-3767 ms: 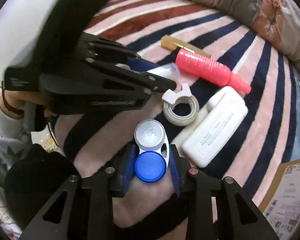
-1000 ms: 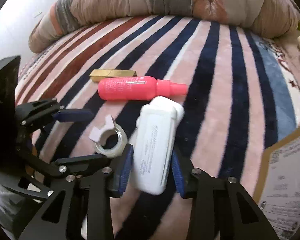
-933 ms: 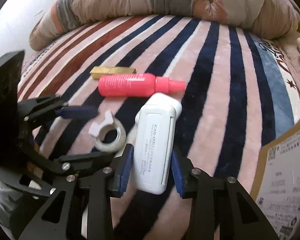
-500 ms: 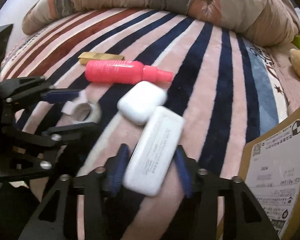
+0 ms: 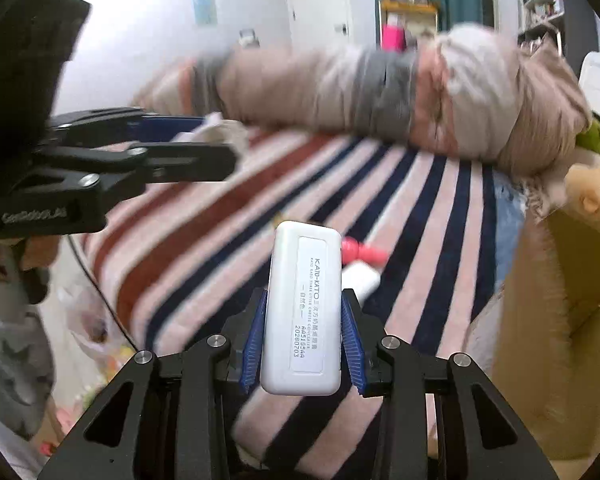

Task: Organize rigid objects
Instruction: 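Carry both items into the cardboard box and open both grippers, then grasp the pink spray bottle with the right gripper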

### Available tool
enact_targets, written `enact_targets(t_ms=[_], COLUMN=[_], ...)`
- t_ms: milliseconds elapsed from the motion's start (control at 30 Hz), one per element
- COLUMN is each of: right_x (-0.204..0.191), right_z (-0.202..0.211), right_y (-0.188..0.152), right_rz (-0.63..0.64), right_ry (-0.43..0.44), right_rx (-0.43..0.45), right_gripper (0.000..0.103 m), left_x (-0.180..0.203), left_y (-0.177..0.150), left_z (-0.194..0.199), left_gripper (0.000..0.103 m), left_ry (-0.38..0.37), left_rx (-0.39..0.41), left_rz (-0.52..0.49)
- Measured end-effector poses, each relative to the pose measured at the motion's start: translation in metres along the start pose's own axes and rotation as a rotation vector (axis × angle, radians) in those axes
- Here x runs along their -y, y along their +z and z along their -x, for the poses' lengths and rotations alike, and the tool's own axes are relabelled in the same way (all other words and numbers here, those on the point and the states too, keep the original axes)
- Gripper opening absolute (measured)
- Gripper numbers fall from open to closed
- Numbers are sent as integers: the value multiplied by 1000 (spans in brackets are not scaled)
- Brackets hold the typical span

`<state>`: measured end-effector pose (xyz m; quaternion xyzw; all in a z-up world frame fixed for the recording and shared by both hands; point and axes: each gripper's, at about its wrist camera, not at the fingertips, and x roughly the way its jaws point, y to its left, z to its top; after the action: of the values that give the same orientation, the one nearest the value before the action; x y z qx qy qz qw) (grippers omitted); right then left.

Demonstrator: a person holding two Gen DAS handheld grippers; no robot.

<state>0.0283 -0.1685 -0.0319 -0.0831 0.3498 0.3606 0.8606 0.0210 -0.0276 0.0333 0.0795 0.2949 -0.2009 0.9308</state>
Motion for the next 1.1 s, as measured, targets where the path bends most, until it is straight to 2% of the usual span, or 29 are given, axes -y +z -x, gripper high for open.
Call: enact_targets(t_ms=[100, 233, 367, 500, 700, 867, 933, 1000, 1100], right_x=[11, 52, 99, 147, 175, 185, 187, 183, 177], right_z=[40, 76, 94, 92, 65, 58, 59, 63, 67], right_y=[1, -12, -28, -40, -38, -43, -45, -46, -44], right_rz=[-8, -83, -157, -215, -168, -173, -183, -179, -166], right_ry=[-35, -132, -249, -286, -282, -272, -272, -277, -314], right_rx=[69, 124, 129, 76, -14, -44, -49, -49, -42], right_gripper=[32, 32, 32, 32, 32, 32, 35, 47, 53], left_x=[28, 78, 123, 148, 152, 147, 145, 143, 135], left_y=[31, 62, 80, 84, 75, 67, 69, 70, 73], left_z=[5, -19, -65, -113, -159, -167, -166, -158, -139], left_gripper=[43, 43, 43, 43, 43, 44, 49, 53, 57], left_ry=[-59, -117, -177, -177, -114, -94, -101, -111, -130], left_rx=[38, 38, -29, -127, -227, -247, -240, -221, -188], left_rz=[-28, -83, -130, -151, -171, -177, -174, -163, -135])
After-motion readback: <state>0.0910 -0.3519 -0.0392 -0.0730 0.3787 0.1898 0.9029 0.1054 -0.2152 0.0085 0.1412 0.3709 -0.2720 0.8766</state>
